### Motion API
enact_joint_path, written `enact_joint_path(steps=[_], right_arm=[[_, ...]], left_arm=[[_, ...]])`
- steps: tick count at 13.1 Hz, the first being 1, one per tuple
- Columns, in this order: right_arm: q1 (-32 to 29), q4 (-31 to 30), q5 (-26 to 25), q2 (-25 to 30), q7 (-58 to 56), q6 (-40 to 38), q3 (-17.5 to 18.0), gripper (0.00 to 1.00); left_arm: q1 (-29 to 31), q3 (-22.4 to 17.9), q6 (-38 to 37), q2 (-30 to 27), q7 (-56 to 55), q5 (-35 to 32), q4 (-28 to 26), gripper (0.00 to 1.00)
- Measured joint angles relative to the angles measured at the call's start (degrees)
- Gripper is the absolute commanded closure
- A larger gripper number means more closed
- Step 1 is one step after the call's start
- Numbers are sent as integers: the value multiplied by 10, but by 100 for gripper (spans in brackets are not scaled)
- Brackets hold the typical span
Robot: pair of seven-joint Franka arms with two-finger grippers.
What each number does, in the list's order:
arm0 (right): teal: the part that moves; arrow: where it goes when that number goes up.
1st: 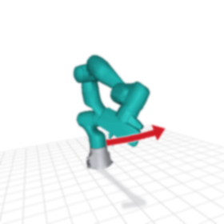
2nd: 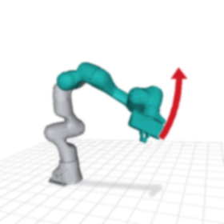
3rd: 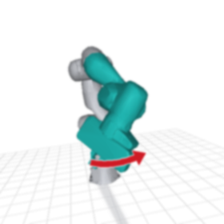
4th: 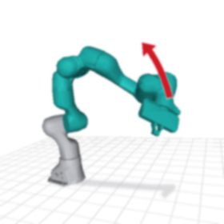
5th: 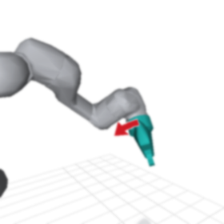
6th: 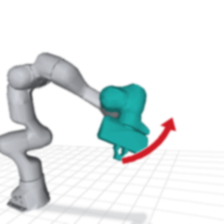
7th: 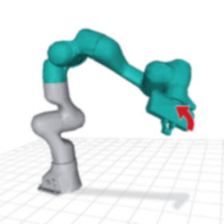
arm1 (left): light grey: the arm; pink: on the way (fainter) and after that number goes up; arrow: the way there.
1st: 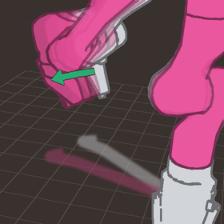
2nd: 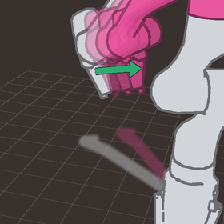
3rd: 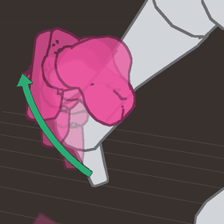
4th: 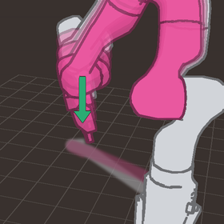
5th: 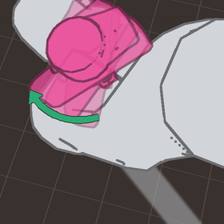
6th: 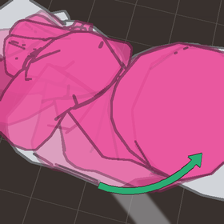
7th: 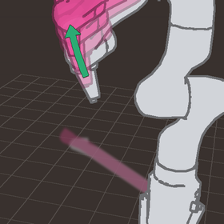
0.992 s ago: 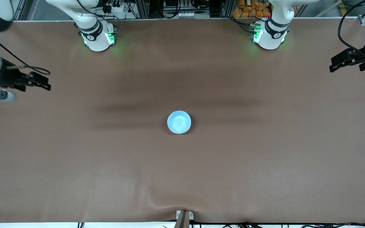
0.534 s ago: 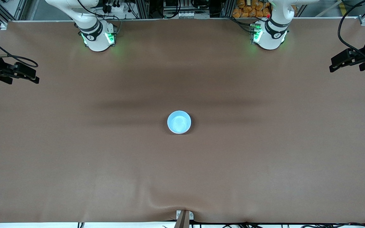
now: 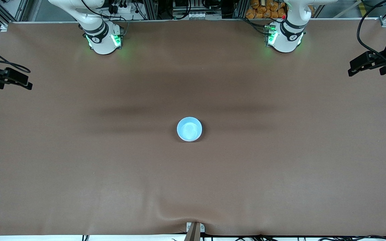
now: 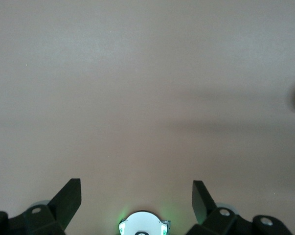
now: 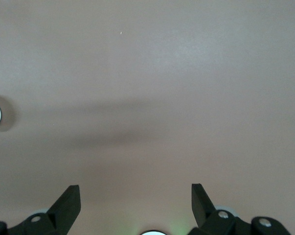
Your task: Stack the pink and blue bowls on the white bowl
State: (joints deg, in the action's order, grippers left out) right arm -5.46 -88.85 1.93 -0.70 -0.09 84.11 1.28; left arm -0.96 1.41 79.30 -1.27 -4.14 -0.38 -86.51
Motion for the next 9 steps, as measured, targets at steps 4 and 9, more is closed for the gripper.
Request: enact_joint_path(steps=[4,9], right_arm=[[-5,0,0,-1,7,9,-2,0],[-8,3,0,-1,8,9,-2,0]], left_arm=[[0,0,0,0,0,0,0,0],[0,0,0,0,0,0,0,0]])
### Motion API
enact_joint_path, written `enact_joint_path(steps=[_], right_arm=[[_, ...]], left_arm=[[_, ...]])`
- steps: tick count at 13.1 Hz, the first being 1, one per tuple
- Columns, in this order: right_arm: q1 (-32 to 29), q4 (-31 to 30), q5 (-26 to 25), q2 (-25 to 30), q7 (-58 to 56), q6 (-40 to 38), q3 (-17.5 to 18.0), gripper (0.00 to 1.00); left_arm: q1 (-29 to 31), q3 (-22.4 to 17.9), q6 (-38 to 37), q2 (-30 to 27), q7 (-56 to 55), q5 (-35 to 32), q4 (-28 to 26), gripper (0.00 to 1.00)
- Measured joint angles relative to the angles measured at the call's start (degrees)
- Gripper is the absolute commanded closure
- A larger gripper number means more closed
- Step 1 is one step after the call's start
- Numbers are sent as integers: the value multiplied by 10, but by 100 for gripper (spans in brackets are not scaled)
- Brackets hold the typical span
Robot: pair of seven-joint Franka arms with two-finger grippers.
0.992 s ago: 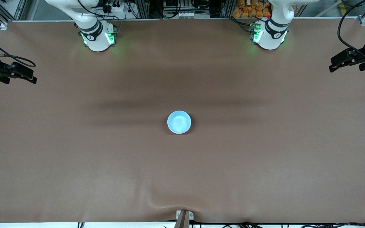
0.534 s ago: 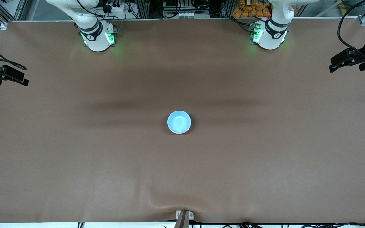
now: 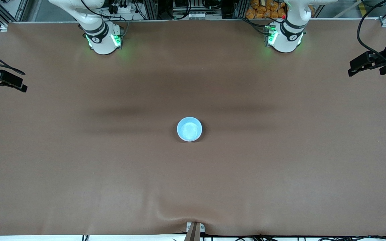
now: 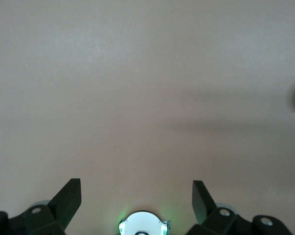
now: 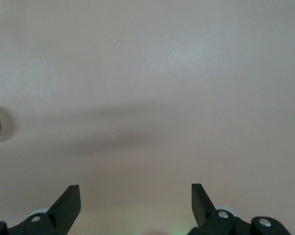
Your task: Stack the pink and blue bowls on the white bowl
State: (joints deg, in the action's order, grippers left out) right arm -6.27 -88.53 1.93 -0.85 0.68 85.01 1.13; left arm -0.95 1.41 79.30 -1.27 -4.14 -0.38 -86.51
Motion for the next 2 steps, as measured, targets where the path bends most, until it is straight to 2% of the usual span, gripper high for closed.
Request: enact_joint_path(steps=[2], right_arm=[[-1,3,0,0,0,0,0,0]], left_arm=[[0,0,0,0,0,0,0,0]])
